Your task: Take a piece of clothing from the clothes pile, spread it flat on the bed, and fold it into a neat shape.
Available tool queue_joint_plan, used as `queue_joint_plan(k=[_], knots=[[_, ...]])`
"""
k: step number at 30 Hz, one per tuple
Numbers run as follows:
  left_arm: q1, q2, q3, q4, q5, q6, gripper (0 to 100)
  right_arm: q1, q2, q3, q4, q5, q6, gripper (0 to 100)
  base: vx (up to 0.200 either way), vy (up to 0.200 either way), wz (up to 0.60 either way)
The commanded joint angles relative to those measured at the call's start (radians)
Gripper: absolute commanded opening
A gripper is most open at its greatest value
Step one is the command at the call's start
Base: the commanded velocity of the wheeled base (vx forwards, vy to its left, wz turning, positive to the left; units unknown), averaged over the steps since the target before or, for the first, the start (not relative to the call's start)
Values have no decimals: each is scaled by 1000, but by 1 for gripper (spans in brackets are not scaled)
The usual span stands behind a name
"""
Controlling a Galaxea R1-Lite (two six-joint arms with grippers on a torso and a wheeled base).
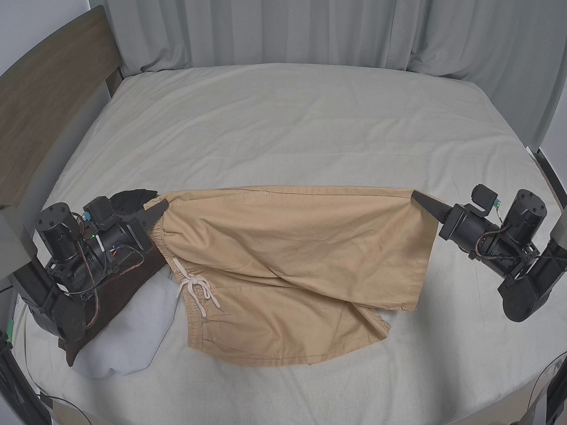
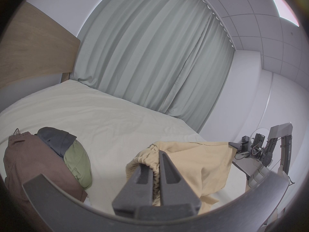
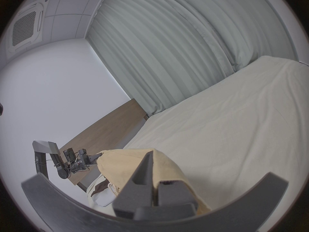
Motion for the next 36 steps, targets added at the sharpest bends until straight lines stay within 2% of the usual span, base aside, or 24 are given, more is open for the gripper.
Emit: queue_joint_plan(k=[1,7,15,28,36], knots=[[-10,4,2,-2,0,-1,0,16,9,-17,0,0,-17,0,0,0,0],[-18,36,-9,-2,3,-1,0,25,75,-58,0,0,-26,0,0,0,0],[-18,96,-96,-4,5,-4,0,16,120,-161,0,-1,-24,0,0,0,0],[-21,210,-252,-2,111,-10,0,-18,273,-376,1,-5,-20,0,0,0,0],[-29,283,-351,-2,146,-11,0,-19,314,-453,6,-3,-11,0,0,0,0]])
